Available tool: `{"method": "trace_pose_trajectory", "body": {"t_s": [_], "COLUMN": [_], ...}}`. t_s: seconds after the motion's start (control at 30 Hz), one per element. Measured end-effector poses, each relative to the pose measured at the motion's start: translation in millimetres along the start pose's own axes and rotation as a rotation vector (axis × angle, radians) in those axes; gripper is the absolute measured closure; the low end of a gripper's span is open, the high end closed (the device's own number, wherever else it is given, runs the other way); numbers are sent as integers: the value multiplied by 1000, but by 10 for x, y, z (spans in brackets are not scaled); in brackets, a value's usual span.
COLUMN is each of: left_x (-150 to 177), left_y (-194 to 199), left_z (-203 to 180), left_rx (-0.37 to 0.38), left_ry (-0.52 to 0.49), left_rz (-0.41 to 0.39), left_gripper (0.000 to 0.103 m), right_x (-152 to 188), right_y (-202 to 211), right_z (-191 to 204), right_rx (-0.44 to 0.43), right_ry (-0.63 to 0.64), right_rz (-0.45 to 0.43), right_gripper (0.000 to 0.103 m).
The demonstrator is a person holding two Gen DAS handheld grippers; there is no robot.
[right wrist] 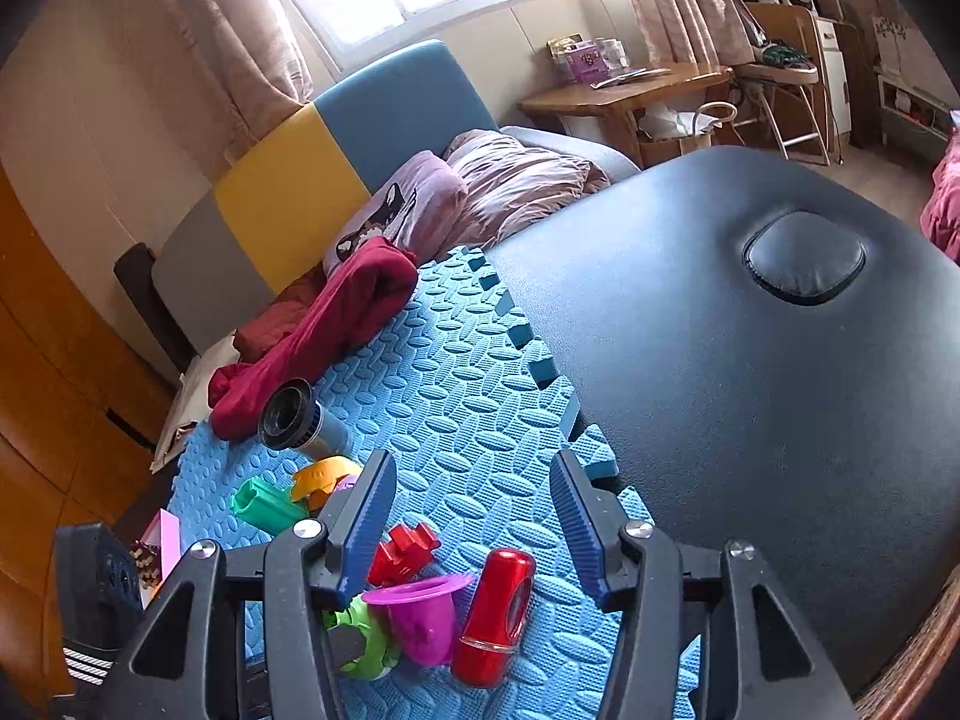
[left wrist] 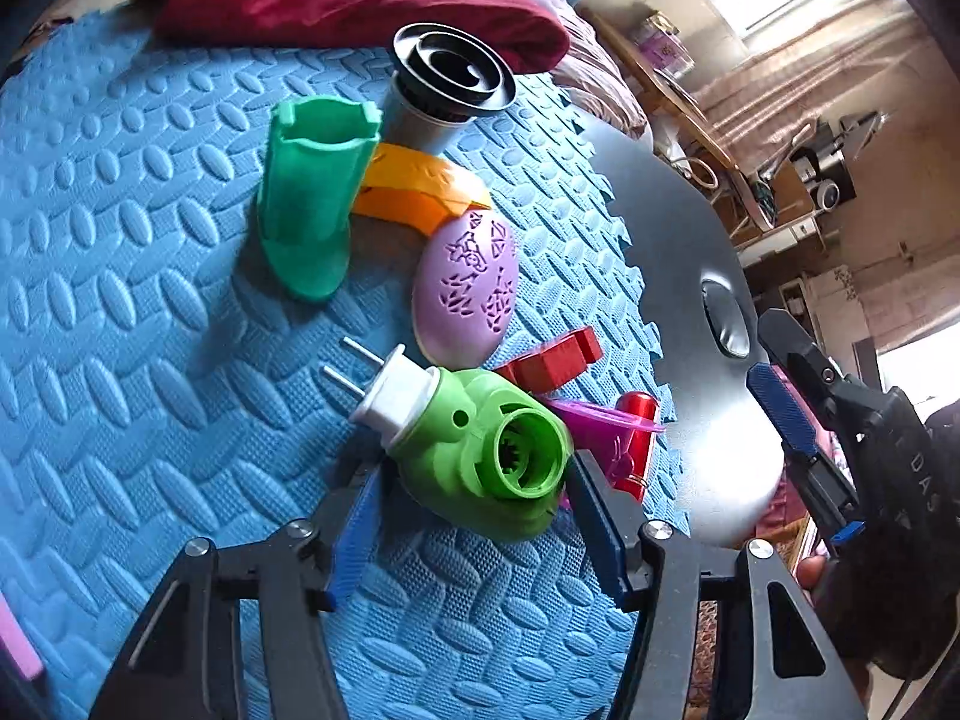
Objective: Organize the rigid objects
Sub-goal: 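Move the left tool to the green plug-in device and grasp it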
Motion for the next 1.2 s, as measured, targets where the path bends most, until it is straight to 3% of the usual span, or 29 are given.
{"method": "trace_pose_trajectory", "body": {"t_s": [0.13, 0.2, 0.33, 0.5, 0.67, 0.93, 1.0, 1.07, 1.2], "left_x": [-59, -56, -19, -39, -112, -210, -227, -215, -87], "left_y": [93, 136, 225, 332, 285, 62, 19, 30, 125], "left_z": [76, 168, 364, 535, 375, 292, 277, 290, 310], "left_rx": [-74, -72, -74, -116, -115, -156, -161, -209, -192], "left_ry": [-95, -113, -106, -15, -36, -60, -80, -128, -200], "left_rz": [-11, 5, 39, 10, -14, 14, 3, -13, -48], "left_gripper": [45, 45, 39, 31, 31, 29, 31, 43, 44], "right_x": [5, 6, 11, 7, 15, 19, 23, 25, 37], "right_y": [-8, -13, -27, -22, -37, -55, -52, -54, -77], "right_z": [1, -1, -11, -15, -16, -13, -14, -12, 1], "right_rx": [-4, -4, -1, -3, 1, 0, 3, 6, 16], "right_ry": [-5, -6, -12, -12, -12, -9, -6, -3, 10], "right_rz": [8, 10, 17, 15, 20, 24, 25, 26, 36], "right_gripper": [49, 49, 49, 49, 48, 48, 48, 48, 48]}}
Point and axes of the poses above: each gripper's, at about its wrist camera, not at the fingertips, and y roughly against the way its jaws point, z to its left, x to its underside, the point moved 7 cm from there along -y, roughly the way its jaws point, and after that the axes turned 12 degrees about -y, right-handed, at the moved point
